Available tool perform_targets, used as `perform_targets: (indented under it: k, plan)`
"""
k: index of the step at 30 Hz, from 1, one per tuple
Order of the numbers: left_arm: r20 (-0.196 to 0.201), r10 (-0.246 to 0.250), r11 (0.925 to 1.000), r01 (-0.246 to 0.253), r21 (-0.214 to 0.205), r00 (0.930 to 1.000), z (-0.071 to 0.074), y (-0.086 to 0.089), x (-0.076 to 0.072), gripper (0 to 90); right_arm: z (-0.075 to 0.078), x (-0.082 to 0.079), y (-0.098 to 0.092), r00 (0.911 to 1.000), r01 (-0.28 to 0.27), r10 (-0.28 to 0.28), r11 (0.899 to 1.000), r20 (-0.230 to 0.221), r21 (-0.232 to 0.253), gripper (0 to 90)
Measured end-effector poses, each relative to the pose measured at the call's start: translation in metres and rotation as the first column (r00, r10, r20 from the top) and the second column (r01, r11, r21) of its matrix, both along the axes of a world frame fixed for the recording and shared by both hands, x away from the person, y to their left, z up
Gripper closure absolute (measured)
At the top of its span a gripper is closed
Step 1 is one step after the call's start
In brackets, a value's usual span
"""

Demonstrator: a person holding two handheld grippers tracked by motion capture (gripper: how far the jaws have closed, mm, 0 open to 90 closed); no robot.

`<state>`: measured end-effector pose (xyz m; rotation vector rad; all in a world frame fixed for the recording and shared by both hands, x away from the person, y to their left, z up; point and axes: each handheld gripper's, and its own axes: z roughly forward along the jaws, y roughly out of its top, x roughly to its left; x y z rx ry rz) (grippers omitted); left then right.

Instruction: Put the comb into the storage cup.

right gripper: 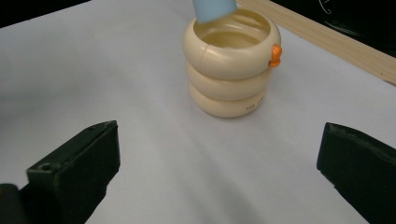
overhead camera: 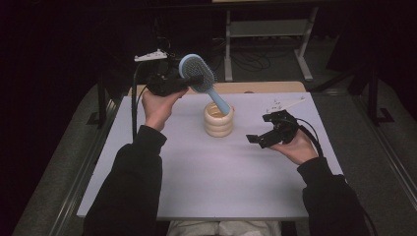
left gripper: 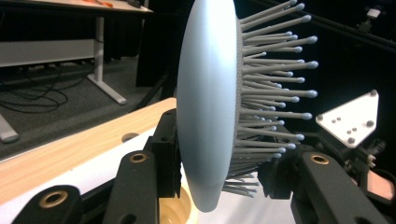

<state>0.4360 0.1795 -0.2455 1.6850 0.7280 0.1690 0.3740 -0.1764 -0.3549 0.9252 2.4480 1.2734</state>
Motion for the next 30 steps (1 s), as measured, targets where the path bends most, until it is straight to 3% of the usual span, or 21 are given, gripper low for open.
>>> perform_targets:
  k: [10,20,30]
  plan:
    - [0.007,0.043,0.999,-0.043,-0.012,0.9991,0.008,0.014,0.01,57.0,-0.008,-0.019,-0.021,0.9992,0.024,-0.025,0.999,0.031,0.039,0.0]
    - [0.003,0.091,0.9958,-0.091,-0.011,0.9958,0.002,0.023,0.021,57.0,-0.023,-0.036,-0.037,0.996,0.065,-0.067,0.997,0.059,0.037,0.0]
    - [0.022,0.101,0.9947,-0.101,0.017,0.9947,-0.003,0.022,0.025,56.9,-0.035,-0.049,-0.053,0.9937,0.08,-0.085,0.994,0.072,0.075,0.0]
